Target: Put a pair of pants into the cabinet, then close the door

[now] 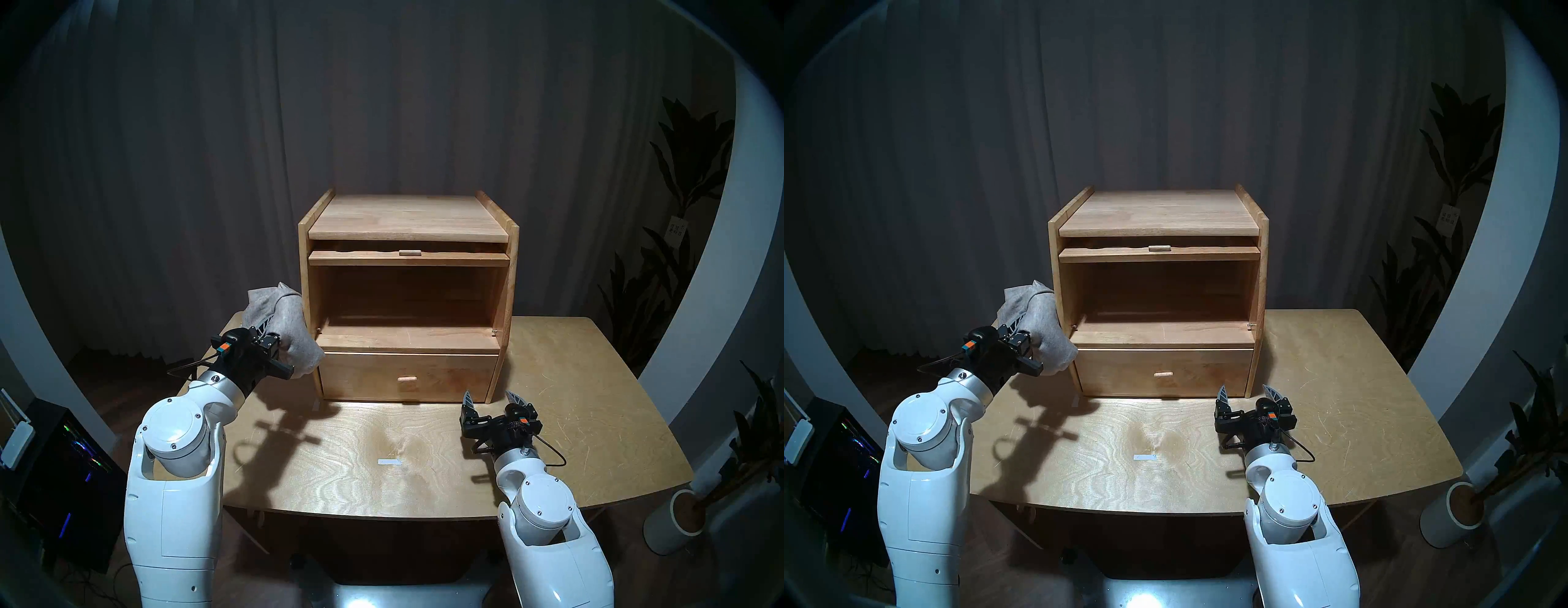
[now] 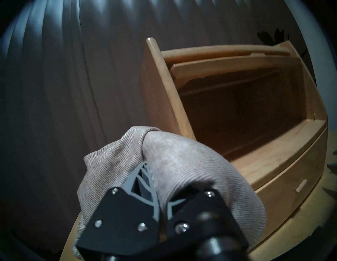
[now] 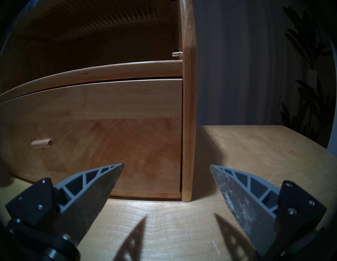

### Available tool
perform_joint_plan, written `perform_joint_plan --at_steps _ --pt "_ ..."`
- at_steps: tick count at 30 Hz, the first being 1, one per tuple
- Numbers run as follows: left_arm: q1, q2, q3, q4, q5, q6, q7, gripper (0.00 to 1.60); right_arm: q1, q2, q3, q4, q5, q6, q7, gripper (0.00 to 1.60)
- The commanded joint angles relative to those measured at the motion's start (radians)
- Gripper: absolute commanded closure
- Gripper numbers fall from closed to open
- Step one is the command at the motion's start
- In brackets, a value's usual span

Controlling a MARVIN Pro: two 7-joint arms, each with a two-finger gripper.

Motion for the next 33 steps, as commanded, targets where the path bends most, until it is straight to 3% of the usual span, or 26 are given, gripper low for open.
perform_joint_plan --at_steps 1,13,26,29,32,33 --pt "0.010 -0.045 0.016 -0.112 -0.114 -0.043 -0.057 1.60 0.011 0.000 0.000 -0.017 0.000 -0.005 0.000 0.00" --pt "0.077 -0.078 0.020 -0.211 -0.251 -0.056 -0.115 1.60 0.014 0.000 0.000 -0.012 0.000 -0.006 0.000 0.00" --pt "0.222 -0.104 0.089 -0.363 -0.422 -0.058 -0.272 1.60 0.016 0.000 0.000 -0.022 0.000 -0.010 0.000 0.00" --pt "0.239 -0.098 0.102 -0.389 -0.437 -0.043 -0.296 1.60 0.013 0.000 0.000 -0.028 0.000 -0.011 0.000 0.00" --pt "0.221 -0.067 0.113 -0.433 -0.382 0.061 -0.264 1.60 0.004 0.000 0.000 -0.044 0.000 -0.012 0.000 0.00" --pt "0.221 -0.067 0.113 -0.433 -0.382 0.061 -0.264 1.60 0.004 0.000 0.000 -0.044 0.000 -0.012 0.000 0.00"
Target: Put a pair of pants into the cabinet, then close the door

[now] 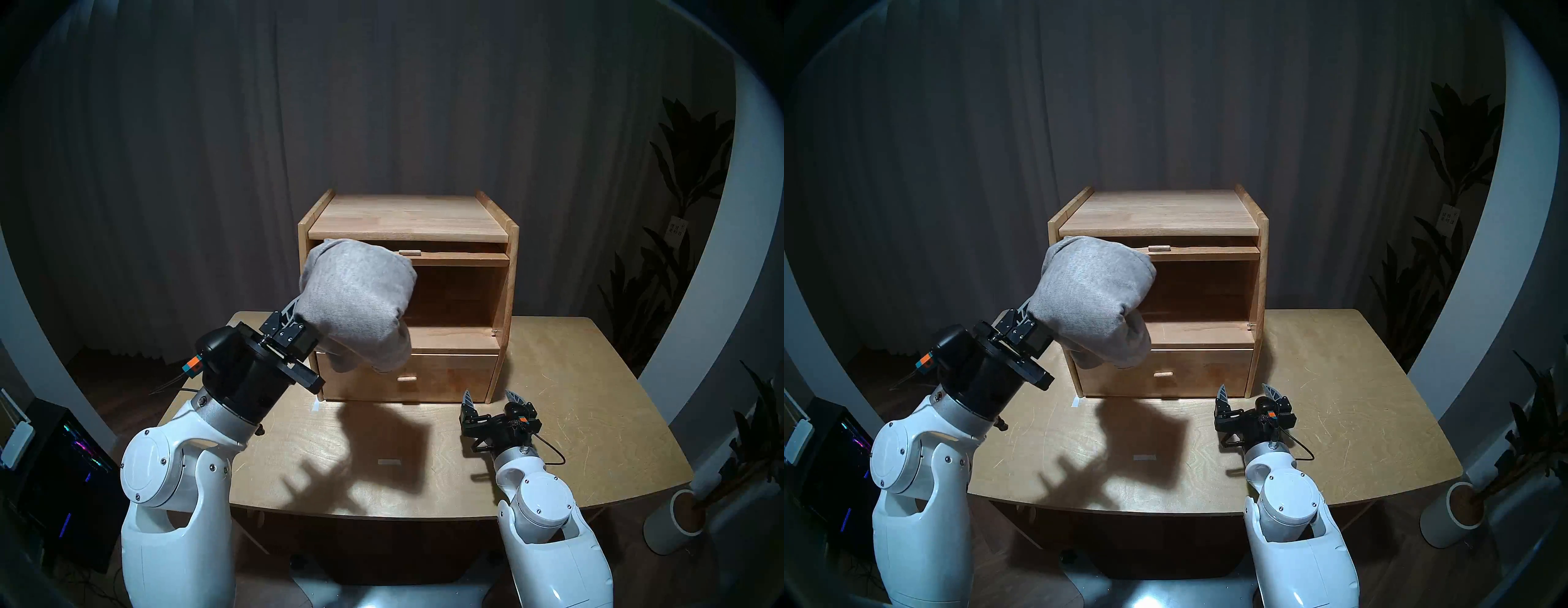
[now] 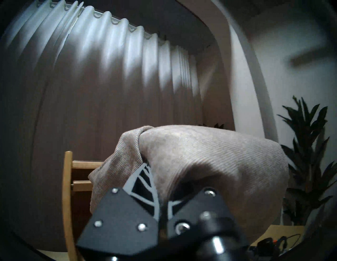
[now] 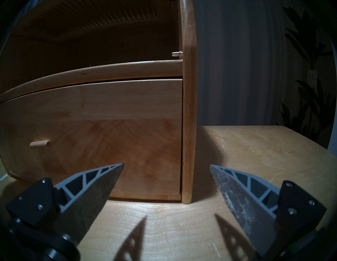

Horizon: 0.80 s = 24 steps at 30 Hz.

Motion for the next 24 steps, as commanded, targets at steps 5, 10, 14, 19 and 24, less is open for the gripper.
perform_joint_plan --at_steps 5,10,14,19,24 --pt "-0.109 0.033 0.060 -0.048 0.169 0.167 0.144 1.60 -0.002 0.000 0.000 -0.042 0.000 -0.008 0.000 0.00" --pt "-0.137 0.029 0.087 0.003 0.221 0.182 0.194 1.60 0.001 0.000 0.000 -0.036 0.000 -0.007 0.000 0.00" --pt "-0.181 0.019 0.122 0.057 0.265 0.206 0.245 1.60 0.002 0.000 0.000 -0.034 0.000 -0.006 0.000 0.00" --pt "-0.227 0.003 0.172 0.104 0.309 0.228 0.299 1.60 0.003 0.000 0.000 -0.032 0.000 -0.006 0.000 0.00" --pt "-0.255 0.003 0.195 0.120 0.343 0.242 0.344 1.60 0.004 0.000 0.000 -0.029 0.000 -0.005 0.000 0.00"
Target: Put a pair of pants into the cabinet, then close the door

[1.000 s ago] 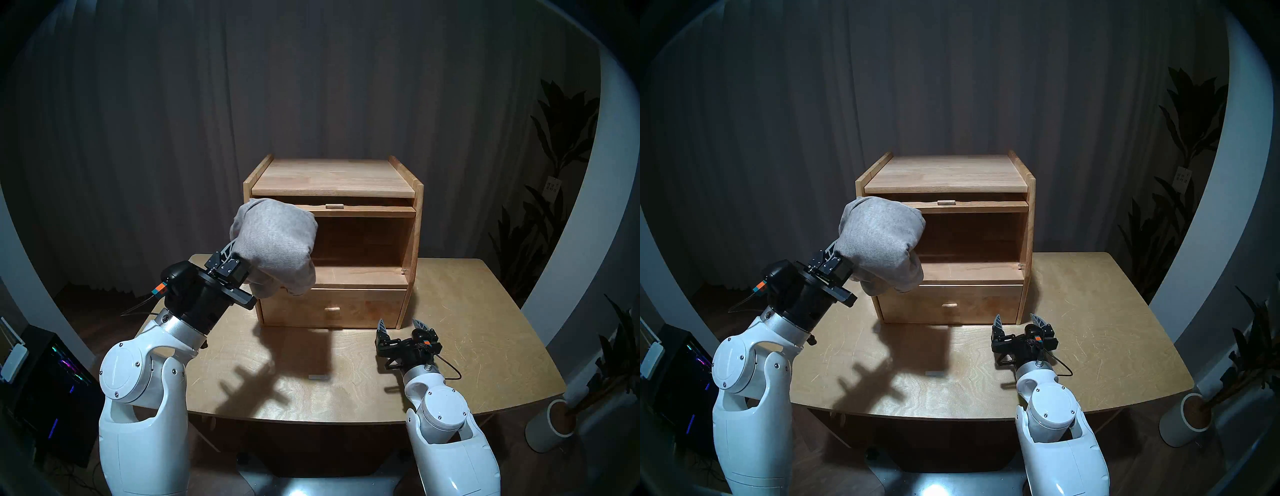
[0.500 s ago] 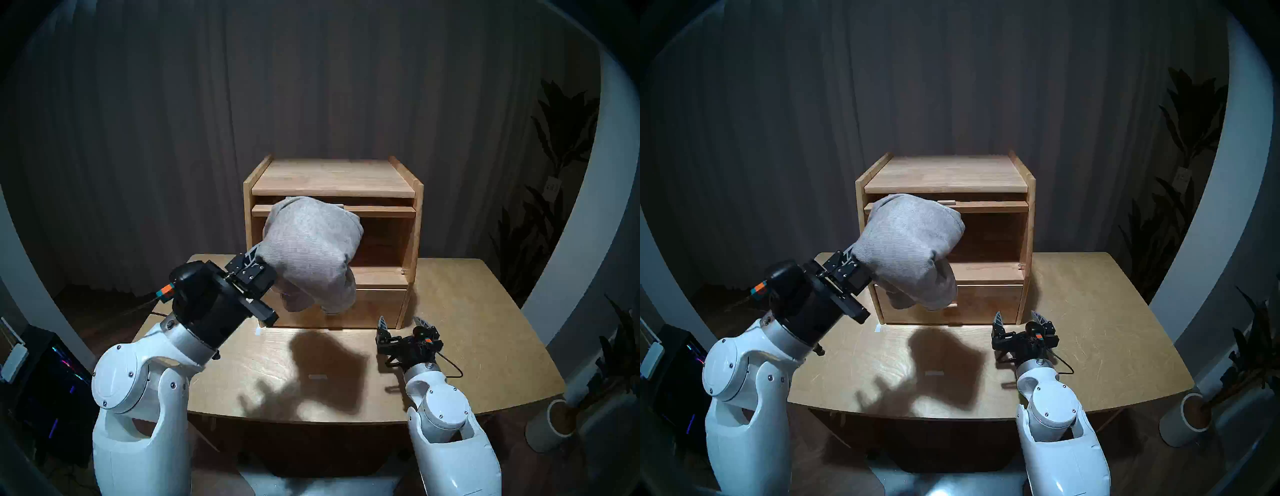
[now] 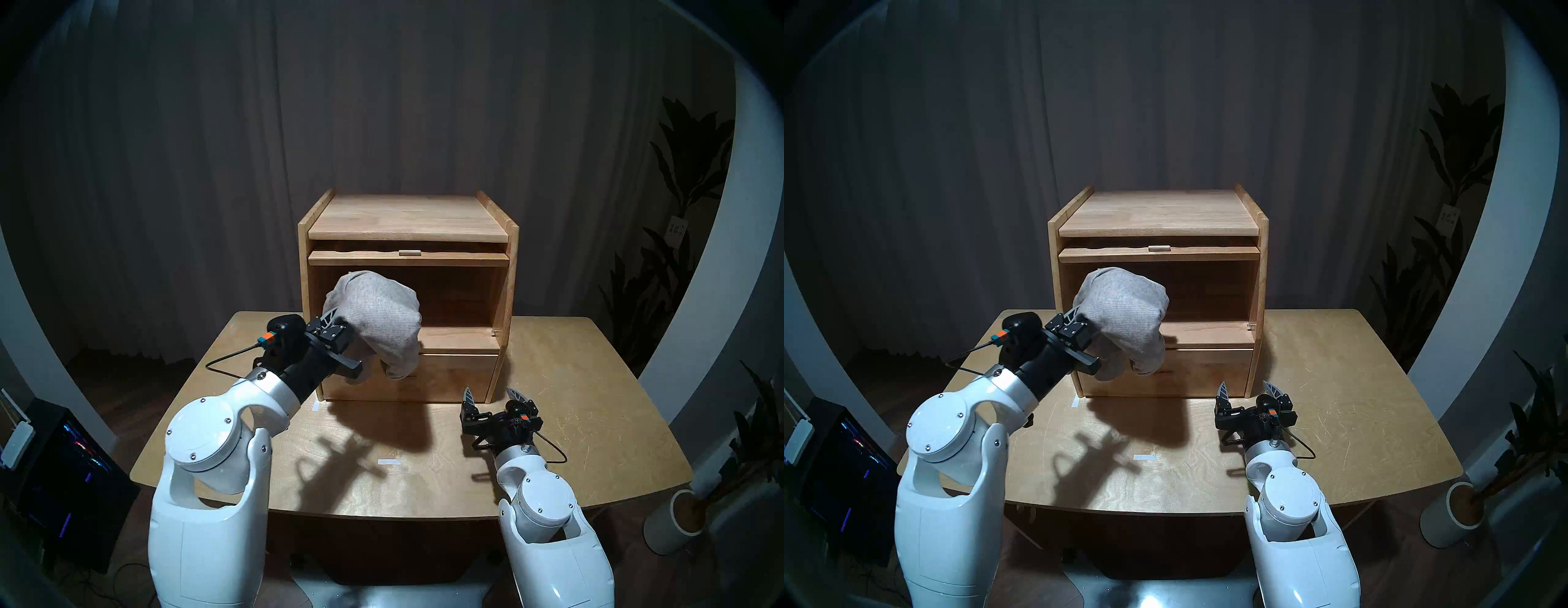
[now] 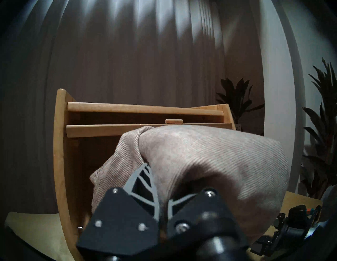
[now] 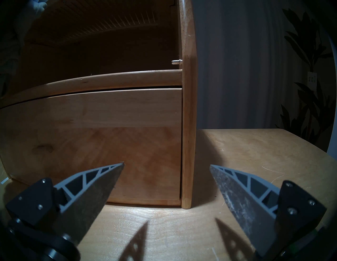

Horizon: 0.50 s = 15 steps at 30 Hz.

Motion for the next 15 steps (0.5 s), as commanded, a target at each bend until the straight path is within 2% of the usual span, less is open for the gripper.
perform_joint_plan --at_steps 1,7,10,11,15 --pt "-0.116 -0.020 0.035 -0.006 0.041 0.001 0.057 1.60 0.007 0.000 0.000 -0.017 0.000 -0.005 0.000 0.00" --pt "-0.158 -0.023 0.048 0.002 0.077 0.018 0.097 1.60 0.008 0.000 0.000 -0.012 0.000 -0.005 0.000 0.00" --pt "-0.202 -0.027 0.056 0.023 0.097 0.025 0.117 1.60 0.008 0.000 0.000 -0.010 0.000 -0.005 0.000 0.00" --pt "-0.188 -0.024 0.058 0.020 0.102 0.021 0.122 1.60 0.009 0.000 0.000 -0.009 0.000 -0.005 0.000 0.00" --pt "-0.229 -0.027 0.074 0.056 0.128 0.026 0.142 1.60 0.009 0.000 0.000 -0.007 0.000 -0.005 0.000 0.00"
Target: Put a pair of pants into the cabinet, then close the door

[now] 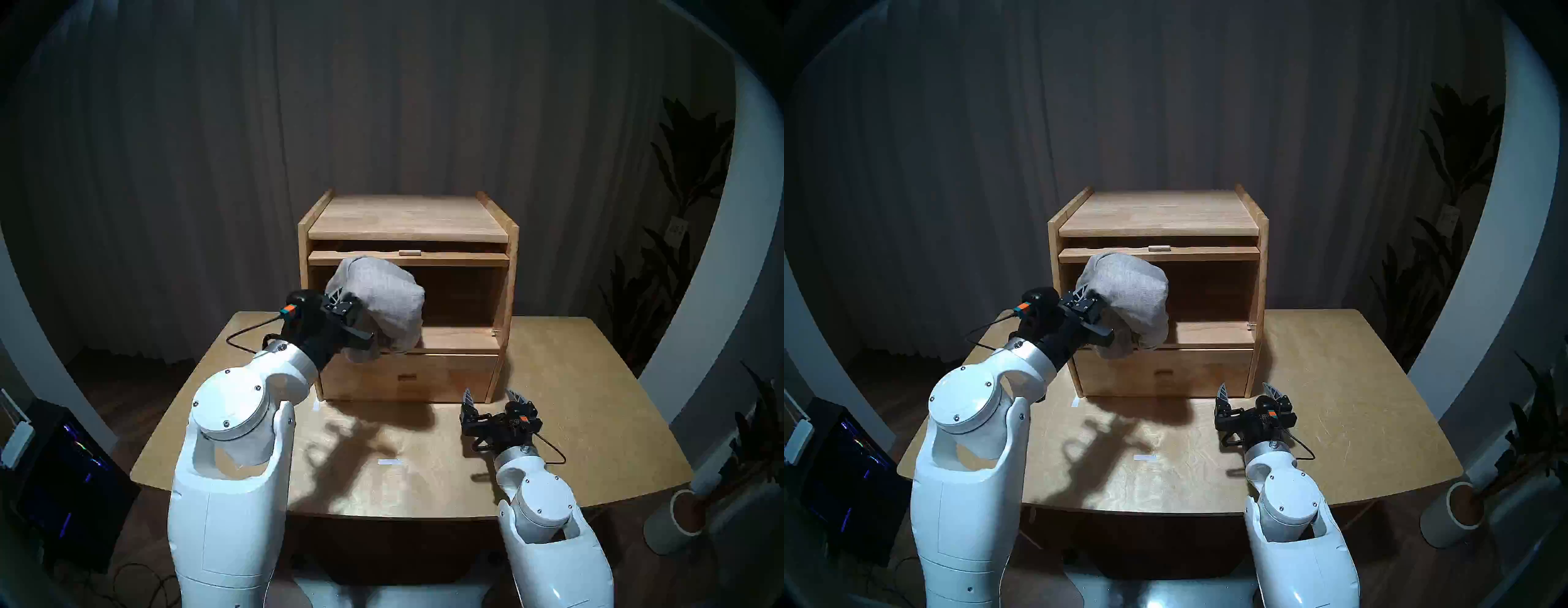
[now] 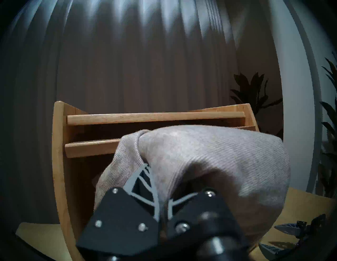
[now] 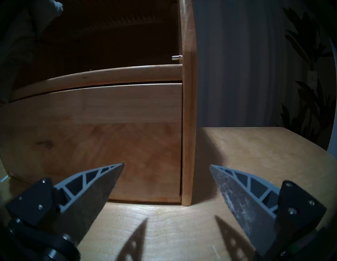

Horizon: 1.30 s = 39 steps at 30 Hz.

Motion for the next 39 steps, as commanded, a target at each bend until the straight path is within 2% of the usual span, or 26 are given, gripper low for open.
perform_joint_plan --at_steps 1,5,6,7,8,10,11,12,13,16,20,21,23,28,29,30,32,33,34,39 --pt "-0.111 -0.010 0.024 0.022 0.038 -0.005 0.039 1.60 0.009 0.000 0.000 -0.017 0.000 -0.006 0.000 0.00" --pt "-0.153 -0.013 0.046 0.064 0.063 -0.001 0.055 1.60 0.009 0.000 0.000 -0.015 0.000 -0.006 0.000 0.00" --pt "-0.140 -0.011 0.050 0.065 0.067 -0.005 0.059 1.60 0.009 0.000 0.000 -0.015 0.000 -0.006 0.000 0.00" --pt "-0.174 -0.015 0.056 0.087 0.075 0.000 0.063 1.60 0.010 0.000 0.000 -0.014 0.000 -0.006 0.000 0.00" --pt "-0.153 -0.013 0.062 0.085 0.080 -0.006 0.069 1.60 0.010 0.000 0.000 -0.014 0.000 -0.006 0.000 0.00" --pt "-0.188 -0.017 0.072 0.112 0.093 -0.002 0.074 1.60 0.010 0.000 0.000 -0.013 0.000 -0.006 0.000 0.00" --pt "-0.171 -0.015 0.078 0.114 0.095 -0.006 0.080 1.60 0.010 0.000 0.000 -0.013 0.000 -0.006 0.000 0.00" --pt "-0.198 -0.019 0.085 0.135 0.102 -0.002 0.083 1.60 0.011 0.000 0.000 -0.013 0.000 -0.006 0.000 0.00" --pt "-0.187 -0.018 0.091 0.140 0.107 -0.005 0.087 1.60 0.011 0.000 0.000 -0.013 0.000 -0.006 0.000 0.00" --pt "-0.223 -0.024 0.107 0.183 0.125 0.000 0.100 1.60 0.011 0.000 0.000 -0.012 0.000 -0.006 0.000 0.00" --pt "-0.252 -0.033 0.118 0.224 0.146 0.002 0.123 1.60 0.012 0.000 0.000 -0.011 0.000 -0.006 0.000 0.00" --pt "-0.231 -0.029 0.118 0.221 0.141 -0.001 0.130 1.60 0.012 0.000 0.000 -0.011 0.000 -0.006 0.000 0.00" --pt "-0.269 -0.039 0.120 0.252 0.151 0.005 0.144 1.60 0.013 0.000 0.000 -0.011 0.000 -0.006 0.000 0.00" --pt "-0.294 -0.050 0.128 0.301 0.166 0.004 0.173 1.60 0.013 0.000 0.000 -0.011 0.000 -0.007 0.000 0.00" --pt "-0.321 -0.059 0.129 0.325 0.174 0.008 0.181 1.60 0.014 0.000 0.000 -0.011 0.000 -0.007 0.000 0.00" --pt "-0.302 -0.055 0.131 0.324 0.176 0.002 0.189 1.60 0.014 0.000 0.000 -0.011 0.000 -0.007 0.000 0.00" --pt "-0.352 -0.072 0.134 0.364 0.186 0.008 0.204 1.60 0.014 0.000 0.000 -0.011 0.000 -0.007 0.000 0.00" --pt "-0.310 -0.060 0.138 0.348 0.190 -0.005 0.215 1.60 0.014 0.000 0.000 -0.011 0.000 -0.007 0.000 0.00" --pt "-0.348 -0.073 0.141 0.376 0.197 0.002 0.222 1.60 0.014 0.000 0.000 -0.011 0.000 -0.007 0.000 0.00" --pt "-0.386 -0.094 0.147 0.425 0.215 0.000 0.262 1.60 0.015 0.000 0.000 -0.011 0.000 -0.007 0.000 0.00"
